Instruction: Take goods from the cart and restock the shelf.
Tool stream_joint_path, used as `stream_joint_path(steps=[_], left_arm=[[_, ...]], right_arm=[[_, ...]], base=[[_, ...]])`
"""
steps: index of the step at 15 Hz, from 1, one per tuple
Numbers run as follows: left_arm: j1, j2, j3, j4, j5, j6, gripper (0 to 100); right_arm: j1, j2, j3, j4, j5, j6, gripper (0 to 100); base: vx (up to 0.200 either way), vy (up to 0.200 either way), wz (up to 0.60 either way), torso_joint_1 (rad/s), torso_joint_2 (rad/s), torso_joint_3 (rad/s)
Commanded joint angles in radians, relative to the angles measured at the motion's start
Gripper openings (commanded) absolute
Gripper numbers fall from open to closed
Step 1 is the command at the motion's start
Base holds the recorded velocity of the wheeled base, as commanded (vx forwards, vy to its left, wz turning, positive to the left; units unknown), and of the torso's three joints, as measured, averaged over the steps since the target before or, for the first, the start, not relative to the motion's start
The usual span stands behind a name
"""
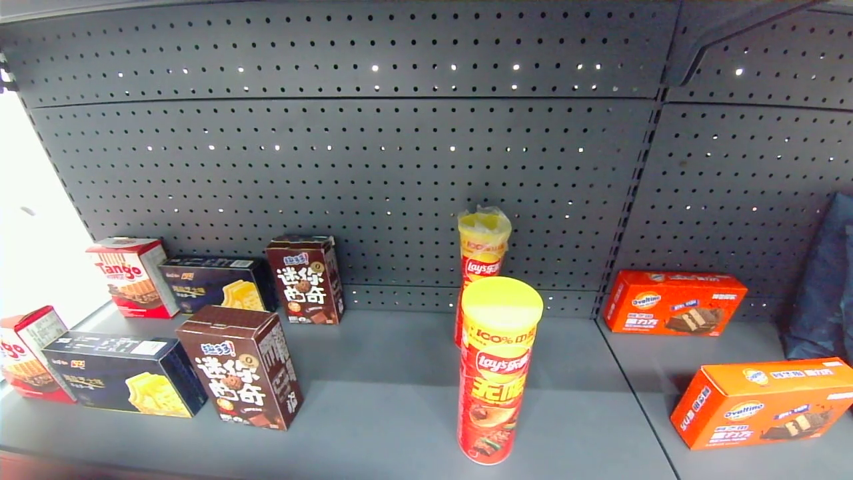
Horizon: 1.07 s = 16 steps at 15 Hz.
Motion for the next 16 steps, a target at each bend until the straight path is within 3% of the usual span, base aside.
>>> stream_joint_path(steps=[1, 2, 3, 4, 11, 12, 13, 14, 16], left_arm=[[0.0, 0.002, 0.01, 0.005, -0.028, -0.008, 100], [0.0, 0.002, 0.01, 0.065, -0.082, -0.068, 100], [0.0, 0.003, 0.008, 0.076, -0.082, -0.082, 100], [0.0, 0.003, 0.01, 0.066, -0.083, -0.119, 100], [-0.037, 0.005, 0.01, 0.063, -0.077, -0.122, 100], [-0.106, 0.005, 0.01, 0.063, -0.079, -0.123, 100], [-0.108, 0.005, 0.01, 0.063, -0.079, -0.123, 100], [-0.148, 0.005, 0.01, 0.063, -0.079, -0.125, 100], [-0.266, -0.024, 0.01, 0.063, -0.079, -0.122, 100]], right_arm=[[0.0, 0.003, 0.0, 0.0, 0.0, -0.001, 100], [0.0, 0.003, 0.0, 0.0, 0.0, -0.001, 100], [0.0, 0.003, 0.0, 0.0, 0.0, -0.001, 100], [0.0, 0.003, 0.0, 0.0, 0.0, -0.001, 100], [0.0, 0.003, 0.0, 0.0, 0.0, -0.001, 100], [0.0, 0.003, 0.0, 0.0, 0.0, -0.001, 100], [0.0, 0.003, 0.0, 0.0, 0.0, -0.001, 100], [0.0, 0.003, 0.0, 0.0, 0.0, -0.001, 100], [0.0, 0.003, 0.0, 0.0, 0.0, -0.001, 100]], base=[[0.0, 0.0, 0.0, 0.0, 0.0, 0.0], [0.0, 0.0, 0.0, 0.0, 0.0, 0.0], [0.0, 0.0, 0.0, 0.0, 0.0, 0.0], [0.0, 0.0, 0.0, 0.0, 0.0, 0.0], [0.0, 0.0, 0.0, 0.0, 0.0, 0.0], [0.0, 0.0, 0.0, 0.0, 0.0, 0.0], [0.0, 0.0, 0.0, 0.0, 0.0, 0.0], [0.0, 0.0, 0.0, 0.0, 0.0, 0.0], [0.0, 0.0, 0.0, 0.0, 0.0, 0.0]])
